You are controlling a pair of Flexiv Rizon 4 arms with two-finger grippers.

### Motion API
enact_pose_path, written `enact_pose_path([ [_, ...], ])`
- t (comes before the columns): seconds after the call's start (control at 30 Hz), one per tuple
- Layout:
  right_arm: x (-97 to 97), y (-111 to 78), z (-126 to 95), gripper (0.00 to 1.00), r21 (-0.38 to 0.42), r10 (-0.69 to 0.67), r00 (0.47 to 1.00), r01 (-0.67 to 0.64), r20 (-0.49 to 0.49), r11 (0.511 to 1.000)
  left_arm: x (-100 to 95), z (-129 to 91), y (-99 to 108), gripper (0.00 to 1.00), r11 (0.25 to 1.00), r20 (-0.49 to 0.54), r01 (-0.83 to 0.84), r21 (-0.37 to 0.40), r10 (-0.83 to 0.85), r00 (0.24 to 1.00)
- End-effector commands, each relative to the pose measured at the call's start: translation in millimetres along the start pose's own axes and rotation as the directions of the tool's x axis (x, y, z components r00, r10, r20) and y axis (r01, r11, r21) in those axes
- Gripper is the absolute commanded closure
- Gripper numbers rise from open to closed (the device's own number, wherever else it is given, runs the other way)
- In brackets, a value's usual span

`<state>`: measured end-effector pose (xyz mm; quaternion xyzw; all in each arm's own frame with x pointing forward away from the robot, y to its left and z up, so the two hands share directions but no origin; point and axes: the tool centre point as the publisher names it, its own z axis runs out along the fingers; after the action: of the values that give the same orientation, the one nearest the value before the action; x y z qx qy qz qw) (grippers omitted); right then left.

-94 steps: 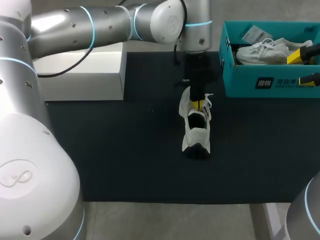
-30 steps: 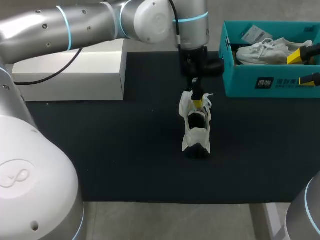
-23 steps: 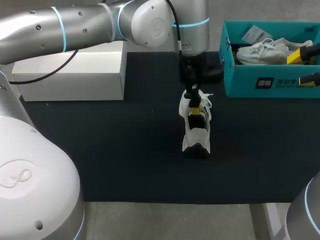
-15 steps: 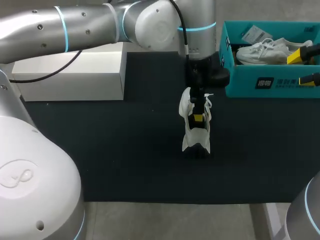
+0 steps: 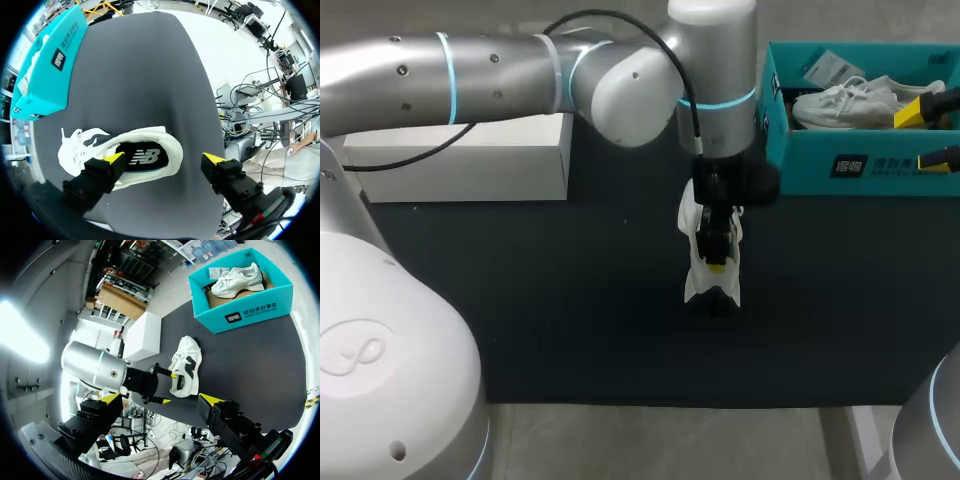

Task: Take the shoe out of the shoebox, open the shoe tongue, remove and reinsert the insole, then place the shoe into the shoebox

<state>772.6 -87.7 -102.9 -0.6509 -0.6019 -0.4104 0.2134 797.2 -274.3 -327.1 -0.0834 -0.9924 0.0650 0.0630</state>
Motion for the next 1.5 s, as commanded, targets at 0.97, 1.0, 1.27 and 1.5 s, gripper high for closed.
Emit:
enact_pose_path([
  [0.97,0.0,-0.2,0.3,0.0,-0.001,0.001,1.0,-0.001,0.003,1.0,13.3,38.9,2.1,0.0,0.997,0.058,0.051,0.049,-0.054,0.997],
  [1.0,0.0,-0.2,0.3,0.0,-0.001,0.001,1.0,-0.001,0.003,1.0,14.8,37.2,1.3,0.0,0.998,0.052,0.049,0.043,-0.052,0.997],
  [1.27,0.0,-0.2,0.3,0.0,-0.001,0.001,1.0,-0.001,0.003,1.0,22.4,41.0,1.5,0.0,0.997,-0.018,0.071,0.009,-0.07,0.997],
  [1.5,0.0,-0.2,0.3,0.0,-0.001,0.001,1.0,-0.001,0.003,1.0,17.0,59.8,5.2,0.0,0.997,-0.048,0.075,0.008,-0.075,0.996],
])
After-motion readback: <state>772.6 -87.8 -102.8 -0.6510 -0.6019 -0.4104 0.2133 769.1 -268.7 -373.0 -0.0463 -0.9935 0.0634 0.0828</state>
